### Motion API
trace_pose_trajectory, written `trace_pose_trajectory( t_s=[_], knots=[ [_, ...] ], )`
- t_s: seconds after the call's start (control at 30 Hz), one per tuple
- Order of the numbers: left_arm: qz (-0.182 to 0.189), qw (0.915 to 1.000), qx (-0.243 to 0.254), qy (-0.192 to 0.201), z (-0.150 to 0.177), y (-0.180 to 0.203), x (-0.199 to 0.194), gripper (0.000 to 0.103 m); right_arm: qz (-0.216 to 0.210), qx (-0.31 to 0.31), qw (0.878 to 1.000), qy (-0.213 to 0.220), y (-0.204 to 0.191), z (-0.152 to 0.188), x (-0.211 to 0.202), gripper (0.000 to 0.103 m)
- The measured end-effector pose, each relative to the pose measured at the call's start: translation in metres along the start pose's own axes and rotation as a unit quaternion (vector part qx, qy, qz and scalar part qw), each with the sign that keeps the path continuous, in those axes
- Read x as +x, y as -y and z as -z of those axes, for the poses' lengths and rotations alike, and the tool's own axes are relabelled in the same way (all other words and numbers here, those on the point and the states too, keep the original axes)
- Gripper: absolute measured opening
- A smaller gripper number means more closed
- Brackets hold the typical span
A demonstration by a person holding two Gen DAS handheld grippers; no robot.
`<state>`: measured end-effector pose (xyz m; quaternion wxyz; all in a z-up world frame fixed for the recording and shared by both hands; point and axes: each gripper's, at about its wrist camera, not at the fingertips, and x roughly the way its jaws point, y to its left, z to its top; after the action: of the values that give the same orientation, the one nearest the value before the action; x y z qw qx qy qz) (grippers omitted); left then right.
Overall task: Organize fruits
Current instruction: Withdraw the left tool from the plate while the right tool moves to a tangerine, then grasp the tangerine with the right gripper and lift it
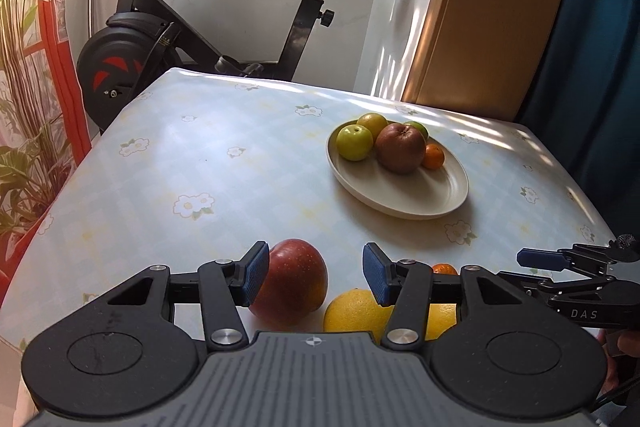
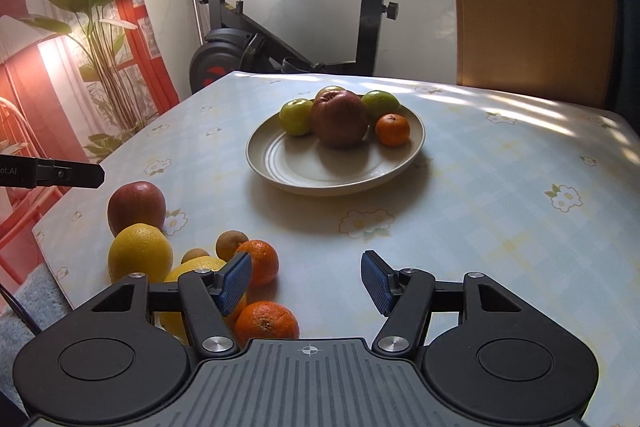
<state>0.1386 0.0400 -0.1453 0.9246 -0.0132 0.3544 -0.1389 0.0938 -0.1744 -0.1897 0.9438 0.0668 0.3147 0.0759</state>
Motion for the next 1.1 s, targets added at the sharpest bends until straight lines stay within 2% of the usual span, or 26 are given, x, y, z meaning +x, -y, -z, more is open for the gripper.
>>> trace_pose_trajectory(
  t_s=[0.13, 0.27, 0.6, 0.83, 1.1],
  knots=[
    [0.005, 1.0, 0.006, -0.001, 0.002, 0.005, 0.0, 0.054, 0.001, -0.009, 1.0, -0.011, 0.002, 0.01, -0.005, 0.057],
    [0.007, 0.9999, 0.01, -0.003, 0.004, 0.007, 0.0, 0.054, -0.019, -0.015, 0.999, -0.024, -0.001, 0.019, -0.006, 0.056],
    [0.01, 0.9997, 0.018, -0.01, 0.005, 0.008, 0.001, 0.054, -0.048, -0.018, 0.997, -0.049, -0.007, 0.024, 0.006, 0.043],
    [0.014, 0.9995, 0.019, -0.019, 0.007, 0.009, 0.005, 0.054, -0.064, -0.006, 0.997, -0.047, -0.007, 0.026, 0.013, 0.037],
    [0.022, 0.9992, 0.014, -0.031, 0.008, 0.008, 0.011, 0.054, -0.068, 0.0, 0.997, -0.04, -0.004, 0.029, 0.011, 0.036]
  ],
)
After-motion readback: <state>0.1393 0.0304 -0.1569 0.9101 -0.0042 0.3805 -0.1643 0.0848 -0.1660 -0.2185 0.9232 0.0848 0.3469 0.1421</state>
